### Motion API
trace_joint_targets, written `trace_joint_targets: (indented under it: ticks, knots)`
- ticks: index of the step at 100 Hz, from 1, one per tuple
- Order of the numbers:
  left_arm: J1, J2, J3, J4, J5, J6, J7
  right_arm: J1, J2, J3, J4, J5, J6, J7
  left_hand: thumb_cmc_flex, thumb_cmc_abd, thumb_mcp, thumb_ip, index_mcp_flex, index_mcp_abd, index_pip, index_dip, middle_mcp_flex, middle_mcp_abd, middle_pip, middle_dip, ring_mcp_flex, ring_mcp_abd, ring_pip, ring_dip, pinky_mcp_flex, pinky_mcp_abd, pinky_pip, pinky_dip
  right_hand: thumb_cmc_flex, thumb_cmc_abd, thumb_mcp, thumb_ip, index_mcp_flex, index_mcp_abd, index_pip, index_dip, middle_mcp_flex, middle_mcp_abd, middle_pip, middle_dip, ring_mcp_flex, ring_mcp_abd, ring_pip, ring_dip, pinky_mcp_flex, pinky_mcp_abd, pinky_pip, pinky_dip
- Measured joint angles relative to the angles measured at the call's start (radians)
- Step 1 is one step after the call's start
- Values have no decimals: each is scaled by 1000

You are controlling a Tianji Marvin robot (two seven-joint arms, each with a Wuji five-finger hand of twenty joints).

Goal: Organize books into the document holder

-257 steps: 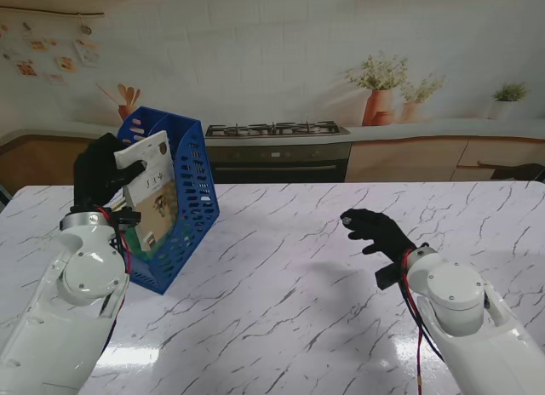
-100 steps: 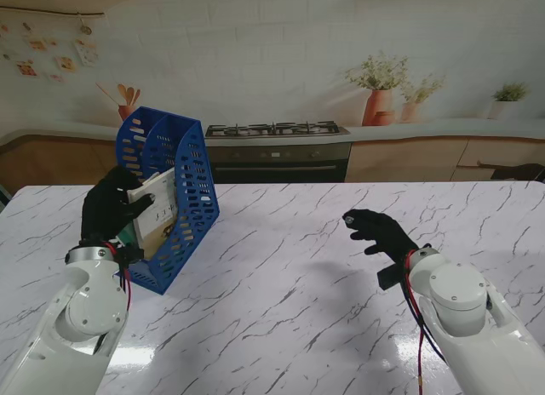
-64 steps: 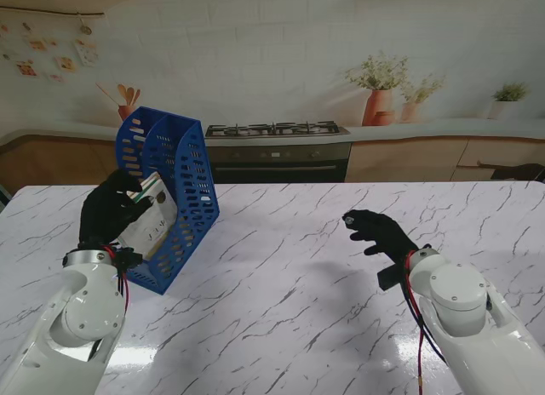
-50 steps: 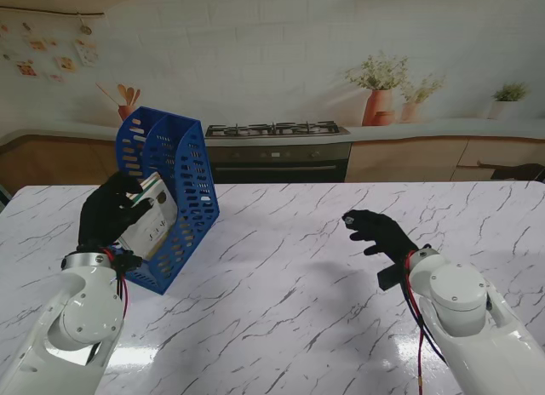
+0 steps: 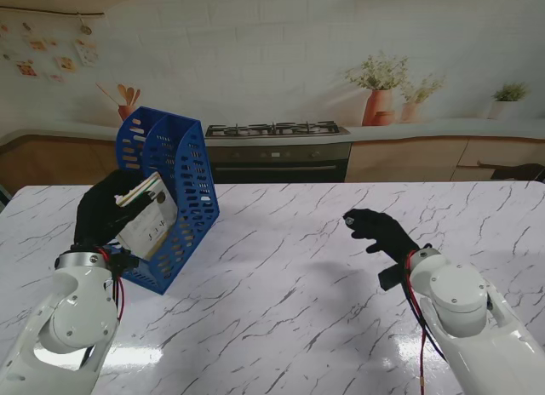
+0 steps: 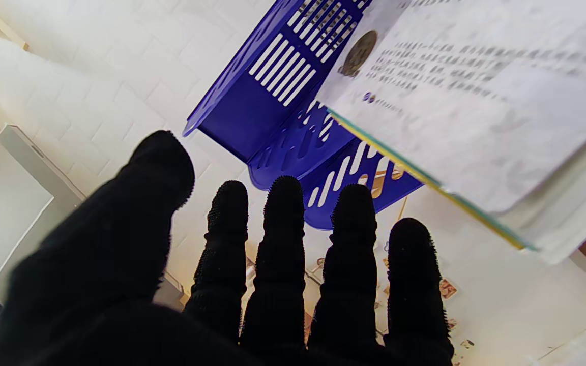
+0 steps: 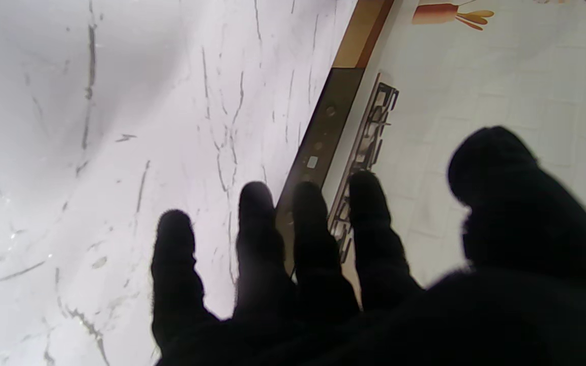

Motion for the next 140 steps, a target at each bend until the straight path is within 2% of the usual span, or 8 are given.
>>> trace_joint_targets:
  ticks: [24, 41, 60, 72, 91, 111, 124, 140]
  knots:
    - [2, 9, -3, -74, 30, 0, -30, -11, 1, 6, -17, -14, -15, -5, 0, 24, -53, 0, -2, 1, -61, -11, -25, 3, -30, -3, -25, -1, -46, -28, -22, -6, -89, -22, 0, 0, -5, 0, 0, 0, 0, 0, 0, 0, 11, 15, 0, -1, 0, 0, 0, 0, -11, -1]
    - [0, 15, 18, -122, 42, -15, -33, -18, 2, 10, -31, -15, -24, -10, -10, 24, -103, 0, -3, 1, -106, -22, -36, 13, -43, -4, -25, -1, -54, -50, 4, -41, -110, -53, 0, 0, -5, 0, 0, 0, 0, 0, 0, 0, 11, 17, 0, -1, 0, 0, 0, 0, -12, -3]
    - [-21, 22, 72, -155, -35, -44, -75, -33, 3, 20, -53, -29, -38, -14, -10, 24, -148, 0, -3, 2, -134, -24, -36, 13, -45, -4, -24, -2, -54, -63, 20, -52, -110, -66, 0, 0, -5, 0, 23, 0, -1, 0, 2, 0, 11, 27, 0, -1, 0, 0, 0, 0, -12, -8]
    - [-53, 24, 116, -154, -39, -68, -86, -53, 3, 35, -83, -34, -39, -18, -10, 24, -159, 0, -3, 2, -148, -35, -36, 13, -46, -4, -24, -2, -55, -64, 25, -53, -110, -72, 0, 0, -5, 0, 23, 0, -1, 0, 4, 0, 11, 28, 0, -1, 0, 0, 0, 1, -13, -8]
    - [-121, 25, 195, -119, -80, -123, -106, -75, 5, 45, -112, -36, -54, -27, -10, 48, -190, 0, -3, 4, -159, -35, -36, 13, -46, -4, -24, -1, -48, -63, 59, -53, -110, -74, 0, 0, -5, 0, 23, 0, -1, 0, 16, -1, 14, 31, 2, -1, 0, 0, 0, 1, -13, -8]
    - [-197, 24, 292, -42, -143, -168, -125, -92, 6, 55, -132, -43, -70, -32, -9, 73, -238, 0, -3, 24, -161, -35, -36, 15, -46, -4, -15, 1, 15, -11, 154, -41, -26, -49, 0, 0, -5, 0, 23, 0, -1, 0, 16, -1, 14, 40, 4, -1, 0, 0, 0, 2, -13, -8]
    - [-237, 18, 346, 11, -229, -207, -132, -101, 7, 56, -141, -42, -81, -32, -9, 76, -248, 0, -3, 25, -161, -35, -35, 23, -46, -2, 5, 25, 29, 1, 160, -30, -19, -39, 0, 0, -12, 0, 24, 0, -1, 0, 16, -1, 14, 41, 15, -1, 0, 0, 1, 3, -12, -8]
    - [-279, 11, 397, 74, -229, -229, -162, -102, 7, 56, -141, -41, -95, -35, -9, 84, -248, 0, -2, 25, -160, -35, -35, 23, -46, -2, 5, 25, 29, 1, 160, -30, -15, -37, 0, 0, -15, 0, 24, 0, -1, 0, 16, -1, 15, 41, 15, -1, 0, 0, 1, 3, -12, -9]
